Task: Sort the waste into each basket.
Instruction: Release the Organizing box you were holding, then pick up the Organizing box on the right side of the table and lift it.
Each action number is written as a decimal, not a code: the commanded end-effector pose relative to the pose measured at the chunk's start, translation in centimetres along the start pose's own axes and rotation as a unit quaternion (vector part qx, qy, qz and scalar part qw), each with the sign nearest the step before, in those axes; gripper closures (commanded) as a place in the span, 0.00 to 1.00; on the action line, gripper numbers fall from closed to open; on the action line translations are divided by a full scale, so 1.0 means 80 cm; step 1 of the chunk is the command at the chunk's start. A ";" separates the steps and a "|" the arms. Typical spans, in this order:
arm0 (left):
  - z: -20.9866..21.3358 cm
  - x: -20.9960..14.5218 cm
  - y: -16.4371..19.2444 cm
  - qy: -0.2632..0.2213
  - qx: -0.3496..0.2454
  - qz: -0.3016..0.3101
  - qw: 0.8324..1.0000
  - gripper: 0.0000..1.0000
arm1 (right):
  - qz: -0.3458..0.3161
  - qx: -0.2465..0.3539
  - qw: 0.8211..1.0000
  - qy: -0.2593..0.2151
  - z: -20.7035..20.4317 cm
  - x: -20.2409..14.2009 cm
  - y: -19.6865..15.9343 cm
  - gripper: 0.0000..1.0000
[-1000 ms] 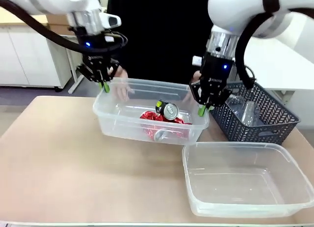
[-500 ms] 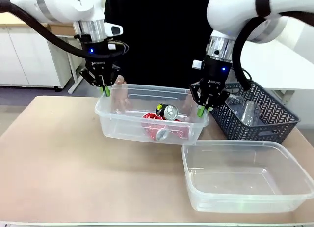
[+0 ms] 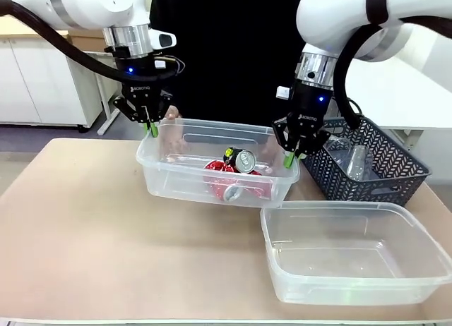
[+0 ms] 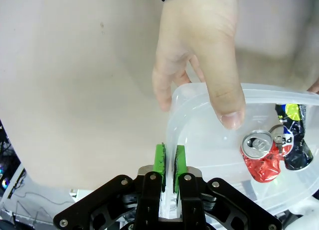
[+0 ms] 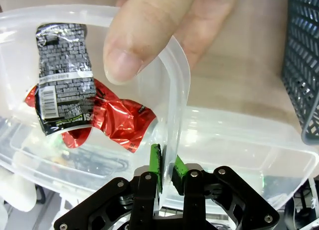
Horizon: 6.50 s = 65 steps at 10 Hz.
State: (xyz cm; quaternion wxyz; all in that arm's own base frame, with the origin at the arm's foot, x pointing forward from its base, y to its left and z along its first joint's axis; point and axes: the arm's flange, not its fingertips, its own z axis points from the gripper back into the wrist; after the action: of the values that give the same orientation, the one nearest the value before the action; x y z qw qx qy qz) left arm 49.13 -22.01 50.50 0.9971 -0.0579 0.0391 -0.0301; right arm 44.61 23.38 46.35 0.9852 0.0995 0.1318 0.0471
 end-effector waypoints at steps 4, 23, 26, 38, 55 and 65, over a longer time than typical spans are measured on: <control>0.001 -0.003 0.000 -0.005 -0.004 0.002 1.000 0.90 | 0.002 -0.001 1.000 0.000 0.000 0.001 0.001 0.92; 0.079 -0.069 0.005 -0.106 -0.036 0.003 0.994 0.06 | 0.000 0.078 0.961 -0.265 0.085 -0.115 -0.054 0.00; 0.138 -0.079 -0.003 -0.107 -0.011 -0.037 0.994 0.05 | -0.001 0.140 0.957 -0.254 0.108 -0.162 -0.080 0.00; 0.081 -0.171 -0.135 0.070 -0.377 -0.061 0.922 0.05 | -0.059 0.014 0.989 -0.138 0.082 -0.356 -0.237 0.00; -0.202 -0.248 -0.312 -0.077 -0.033 -0.112 0.990 0.05 | -0.067 -0.096 0.987 0.111 -0.182 -0.243 -0.296 0.00; -0.220 -0.252 -0.318 -0.064 -0.022 -0.128 0.990 1.00 | -0.084 -0.059 0.992 0.075 -0.206 -0.256 -0.312 1.00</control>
State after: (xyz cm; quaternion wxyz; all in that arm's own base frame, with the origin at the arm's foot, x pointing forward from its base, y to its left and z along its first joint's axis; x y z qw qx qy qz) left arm 26.24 -47.72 37.35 0.9820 -0.0991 -0.0244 -0.1588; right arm 31.38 -0.62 35.21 0.9710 0.0124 0.2377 -0.0215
